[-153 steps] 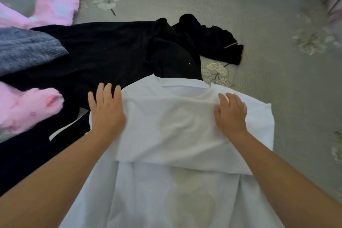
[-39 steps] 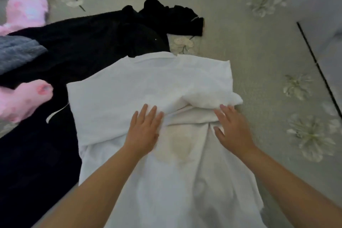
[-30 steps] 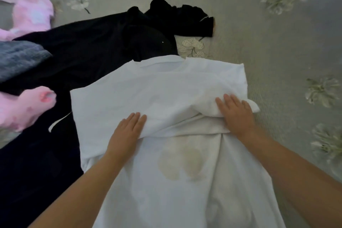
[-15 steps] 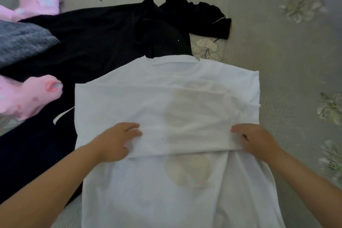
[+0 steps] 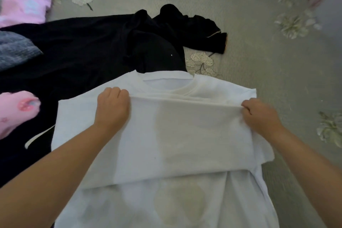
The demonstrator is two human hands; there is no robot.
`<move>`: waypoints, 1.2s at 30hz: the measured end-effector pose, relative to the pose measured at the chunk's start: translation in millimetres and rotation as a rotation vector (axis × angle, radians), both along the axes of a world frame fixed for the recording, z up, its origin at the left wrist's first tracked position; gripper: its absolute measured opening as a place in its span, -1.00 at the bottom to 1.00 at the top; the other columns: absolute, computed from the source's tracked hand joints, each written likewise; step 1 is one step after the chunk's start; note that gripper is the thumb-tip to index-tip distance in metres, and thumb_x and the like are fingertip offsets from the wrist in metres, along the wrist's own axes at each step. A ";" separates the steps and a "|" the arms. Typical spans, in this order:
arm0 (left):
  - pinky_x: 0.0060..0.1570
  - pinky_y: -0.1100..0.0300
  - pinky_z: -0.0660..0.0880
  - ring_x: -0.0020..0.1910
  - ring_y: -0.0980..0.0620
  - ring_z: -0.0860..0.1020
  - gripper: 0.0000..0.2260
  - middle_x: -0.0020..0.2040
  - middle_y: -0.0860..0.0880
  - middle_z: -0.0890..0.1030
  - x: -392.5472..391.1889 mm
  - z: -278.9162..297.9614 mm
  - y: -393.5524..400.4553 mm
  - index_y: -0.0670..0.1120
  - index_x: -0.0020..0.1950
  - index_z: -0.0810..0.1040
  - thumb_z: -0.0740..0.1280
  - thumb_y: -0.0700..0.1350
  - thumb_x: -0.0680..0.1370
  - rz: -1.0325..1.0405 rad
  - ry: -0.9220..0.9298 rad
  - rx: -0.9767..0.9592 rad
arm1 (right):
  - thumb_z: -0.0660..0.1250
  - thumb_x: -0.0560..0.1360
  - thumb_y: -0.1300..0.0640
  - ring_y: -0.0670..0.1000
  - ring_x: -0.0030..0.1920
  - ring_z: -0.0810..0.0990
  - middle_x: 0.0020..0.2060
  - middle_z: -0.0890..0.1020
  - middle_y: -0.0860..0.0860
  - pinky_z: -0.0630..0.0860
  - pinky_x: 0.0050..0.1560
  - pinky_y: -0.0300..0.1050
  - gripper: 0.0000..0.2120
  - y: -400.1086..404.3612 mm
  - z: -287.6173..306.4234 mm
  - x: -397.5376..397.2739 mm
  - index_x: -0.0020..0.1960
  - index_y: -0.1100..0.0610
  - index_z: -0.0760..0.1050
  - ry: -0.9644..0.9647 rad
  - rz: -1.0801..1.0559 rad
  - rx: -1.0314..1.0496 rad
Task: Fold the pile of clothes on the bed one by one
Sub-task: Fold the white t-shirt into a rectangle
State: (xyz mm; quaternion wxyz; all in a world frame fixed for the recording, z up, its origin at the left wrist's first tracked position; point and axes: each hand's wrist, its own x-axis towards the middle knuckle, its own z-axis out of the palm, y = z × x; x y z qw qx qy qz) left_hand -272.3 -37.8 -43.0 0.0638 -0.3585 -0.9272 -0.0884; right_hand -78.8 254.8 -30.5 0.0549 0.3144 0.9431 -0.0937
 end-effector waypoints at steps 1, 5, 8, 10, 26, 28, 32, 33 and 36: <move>-0.38 -0.02 0.39 -0.39 -0.21 0.46 -0.85 -0.41 -0.24 0.45 -2.5 2.0 6.1 -0.31 -0.35 0.45 0.10 -0.43 0.25 0.001 -0.005 -0.023 | 0.12 0.50 0.26 0.20 -0.11 0.52 -0.15 0.54 0.20 0.27 -0.10 -0.04 -0.80 4.1 -1.6 -3.9 -0.13 0.31 0.50 -0.070 0.002 0.067; 0.27 -0.11 0.10 0.12 -0.19 0.34 -0.74 0.05 -0.23 0.43 -8.0 -7.1 34.3 -0.26 0.09 0.43 0.07 -0.38 0.47 0.149 -0.151 -0.222 | 0.05 0.54 0.18 0.11 0.06 0.52 0.03 0.54 0.06 0.23 0.17 -0.03 -0.76 6.8 -13.7 -23.4 0.06 0.14 0.47 -0.364 -0.011 0.189; 0.39 -0.11 -0.22 0.42 -0.12 0.11 -0.59 0.39 -0.17 0.26 6.0 -13.2 40.7 -0.16 0.38 0.25 0.06 -0.32 0.53 0.253 -0.231 -0.153 | 0.09 0.47 0.31 0.13 0.00 0.52 -0.05 0.56 0.10 0.29 0.11 0.02 -0.77 -1.5 -33.2 -22.5 -0.01 0.17 0.48 -0.261 -0.025 0.279; 0.37 -0.22 -0.10 0.43 -0.22 0.18 -0.60 0.40 -0.24 0.30 18.3 -12.2 41.1 -0.24 0.37 0.32 0.09 -0.33 0.52 0.172 -0.136 0.010 | 0.18 0.28 0.48 0.18 -0.27 0.55 -0.32 0.55 0.20 0.40 -0.07 0.15 -0.82 -3.8 -39.9 -21.0 -0.25 0.28 0.49 -0.094 -0.030 0.358; 0.32 -0.11 0.02 0.34 -0.21 0.13 -0.42 0.35 -0.32 0.35 55.7 -56.6 25.2 -0.31 0.34 0.34 0.04 0.06 0.48 -0.074 -0.203 -0.051 | -0.38 0.31 -0.27 0.02 0.49 -0.12 0.51 -0.02 0.02 -0.28 0.39 0.09 -0.19 -46.5 -71.7 16.5 0.49 -0.02 0.02 -0.134 0.014 0.002; 0.32 -0.13 0.04 0.35 -0.19 0.12 -0.42 0.36 -0.32 0.34 55.7 -58.0 25.1 -0.31 0.35 0.33 0.04 0.07 0.48 -0.082 -0.188 -0.056 | -0.34 0.33 -0.26 0.02 0.49 -0.06 0.50 0.04 0.03 -0.28 0.39 0.05 -0.20 -40.0 -79.5 19.9 0.49 0.02 0.07 -0.081 -0.013 -0.018; 0.36 -0.12 -0.03 0.41 -0.17 0.11 -0.38 0.42 -0.27 0.25 54.4 -60.4 26.2 -0.26 0.41 0.25 -0.03 0.11 0.48 -0.070 -0.242 -0.058 | -0.27 0.38 -0.25 0.06 0.49 0.00 0.49 0.10 0.07 -0.27 0.38 0.05 -0.24 -41.3 -84.8 16.3 0.47 0.05 0.13 -0.035 0.002 0.011; 0.38 -0.08 -0.09 0.44 -0.16 0.11 -0.36 0.44 -0.25 0.21 53.5 -60.9 26.6 -0.23 0.43 0.21 -0.07 0.13 0.48 -0.065 -0.237 -0.065 | -0.26 0.39 -0.26 0.05 0.49 -0.03 0.49 0.08 0.07 -0.28 0.38 0.05 -0.25 -40.7 -84.2 16.1 0.48 0.05 0.10 -0.055 0.006 0.006; 0.38 0.06 -0.26 0.49 -0.09 -0.03 -0.31 0.51 -0.15 0.03 52.4 -63.6 27.8 -0.15 0.49 0.02 -0.21 0.20 0.46 -0.030 -0.226 -0.138 | -0.11 0.55 -0.20 0.00 0.49 -0.16 0.51 -0.08 0.03 -0.31 0.39 0.13 -0.41 -33.5 -84.6 13.9 0.50 0.02 -0.07 -0.167 0.013 -0.045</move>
